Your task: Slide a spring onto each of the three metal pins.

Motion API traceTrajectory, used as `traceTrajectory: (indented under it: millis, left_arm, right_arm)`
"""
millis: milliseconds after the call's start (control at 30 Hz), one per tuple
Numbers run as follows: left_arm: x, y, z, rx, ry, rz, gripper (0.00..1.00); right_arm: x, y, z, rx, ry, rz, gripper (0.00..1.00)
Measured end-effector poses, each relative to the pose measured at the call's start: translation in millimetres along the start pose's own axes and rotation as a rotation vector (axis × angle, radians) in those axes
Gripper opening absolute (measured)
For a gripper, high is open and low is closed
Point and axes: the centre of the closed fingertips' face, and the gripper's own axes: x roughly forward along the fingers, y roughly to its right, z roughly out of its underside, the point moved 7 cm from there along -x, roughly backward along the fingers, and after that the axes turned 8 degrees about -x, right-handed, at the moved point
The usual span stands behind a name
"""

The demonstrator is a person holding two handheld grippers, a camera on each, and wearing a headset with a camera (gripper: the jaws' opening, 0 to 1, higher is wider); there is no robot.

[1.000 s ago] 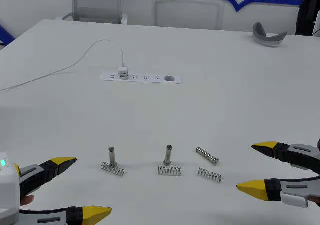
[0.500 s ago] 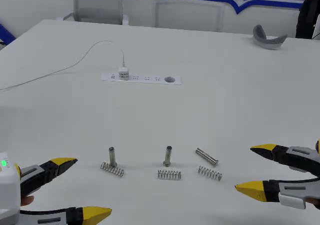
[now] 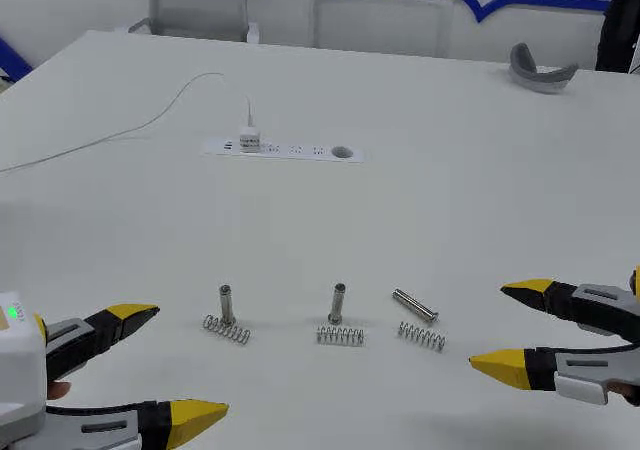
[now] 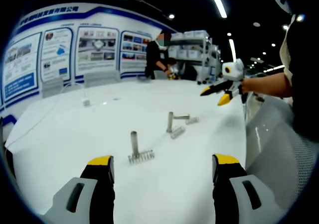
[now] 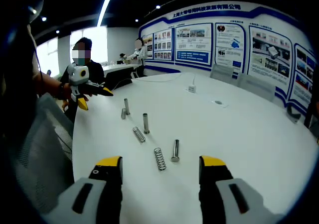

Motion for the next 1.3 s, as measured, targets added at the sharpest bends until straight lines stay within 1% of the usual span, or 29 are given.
traceTrajectory:
  millis: [400,633,733,867,967,1300]
  left_arm:
    - [-0.5,1.2,0.5,0.001,-0.002,-0.002,0.82]
    - [-0.4,1.5,0.4,0.001,-0.002,-0.002,0.82]
    - [-0.3,1.5,0.6,0.0,-0.003,-0.002,0.81]
    - [-0.1,1.8,0.9,0.001,-0.004,0.0,0.81]
    - [-0.1,1.9,0.6,0.001,-0.002,-0.001,0.81]
    - [-1.6,2.9,1.0,0.001,-0.005,-0.003,0.81]
  right_arm:
    - [3.0,0.8,-3.9,0.002,-0.002,0.002,0.62]
    - [11.6,2.2,-7.0,-0.007,-0.025,-0.013,0.56]
    - [16.2,4.2,-9.5,-0.02,-0.04,-0.017,0.55]
    - [23.3,10.8,-13.1,-0.028,-0.06,-0.018,0.51]
    - [28.5,14.6,-15.6,-0.023,-0.071,-0.018,0.5]
    - [46.9,26.3,-18.9,-0.012,-0.145,-0.01,0.43]
